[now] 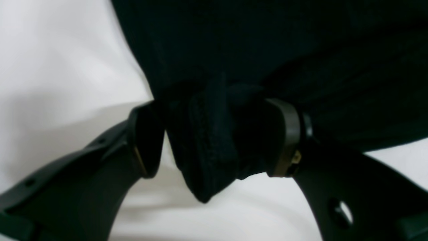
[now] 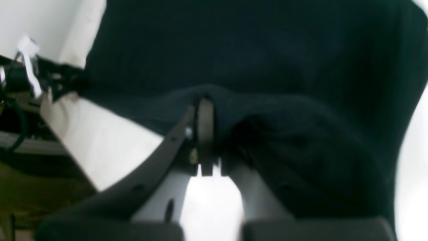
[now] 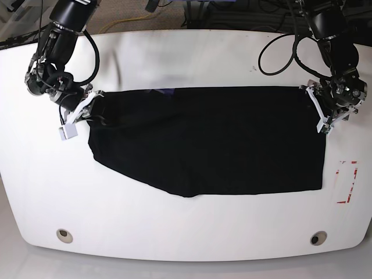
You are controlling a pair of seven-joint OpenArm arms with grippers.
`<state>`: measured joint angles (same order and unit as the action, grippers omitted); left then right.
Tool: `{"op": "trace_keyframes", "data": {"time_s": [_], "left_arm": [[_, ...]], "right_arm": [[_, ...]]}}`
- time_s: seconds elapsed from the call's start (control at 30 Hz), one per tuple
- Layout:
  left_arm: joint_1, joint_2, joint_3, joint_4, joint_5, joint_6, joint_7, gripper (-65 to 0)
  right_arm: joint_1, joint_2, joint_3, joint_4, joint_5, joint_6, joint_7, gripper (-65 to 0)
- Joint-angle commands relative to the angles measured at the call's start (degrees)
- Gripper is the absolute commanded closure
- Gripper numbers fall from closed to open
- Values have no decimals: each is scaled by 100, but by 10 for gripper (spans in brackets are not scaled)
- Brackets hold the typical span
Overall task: Fold the T-shirt properly
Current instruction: 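Regrasp the shirt edge with both grippers and smooth it flat, then adjust the left gripper's grip on the shirt edge while right holds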
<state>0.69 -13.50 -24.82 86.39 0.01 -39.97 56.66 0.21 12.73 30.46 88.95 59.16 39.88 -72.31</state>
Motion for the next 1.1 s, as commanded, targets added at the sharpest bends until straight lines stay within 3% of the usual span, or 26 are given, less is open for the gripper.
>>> {"op": "trace_keyframes", "data": {"time_s": [0.0, 0.1, 0.27, 0.4, 0.63, 0.77, 0.93, 1.07], "left_arm": [[-20, -44, 60, 7, 478, -3, 114, -407], [-20, -35, 77, 34, 575, -3, 114, -407], [-20, -35, 77, 42, 566, -3, 114, -407], [-38, -35, 69, 42, 557, -3, 114, -407], [-73, 9, -28, 412, 399, -3, 131, -408], [-47, 18, -327, 842, -401, -3, 149, -413], [-38, 0, -898, 1062, -1122, -3, 228, -414], [-56, -9, -1391, 1141, -1535, -3, 527, -415]], "right_arm": [[397, 235, -219, -442, -91, 12, 71, -14], [731, 366, -483, -846, -382, 12, 89, -51], [1118, 595, -615, -1224, -1094, 12, 106, -338], [1100, 788, -404, -1119, -1393, 12, 115, -468], [441, 991, -88, -363, -1507, 12, 150, -444], [-43, 938, -70, 42, -2061, -19, 405, -444], [-289, 639, -61, 68, -2843, -36, 783, -445], [-350, 569, -79, -55, -2913, -36, 1056, -449]]}}
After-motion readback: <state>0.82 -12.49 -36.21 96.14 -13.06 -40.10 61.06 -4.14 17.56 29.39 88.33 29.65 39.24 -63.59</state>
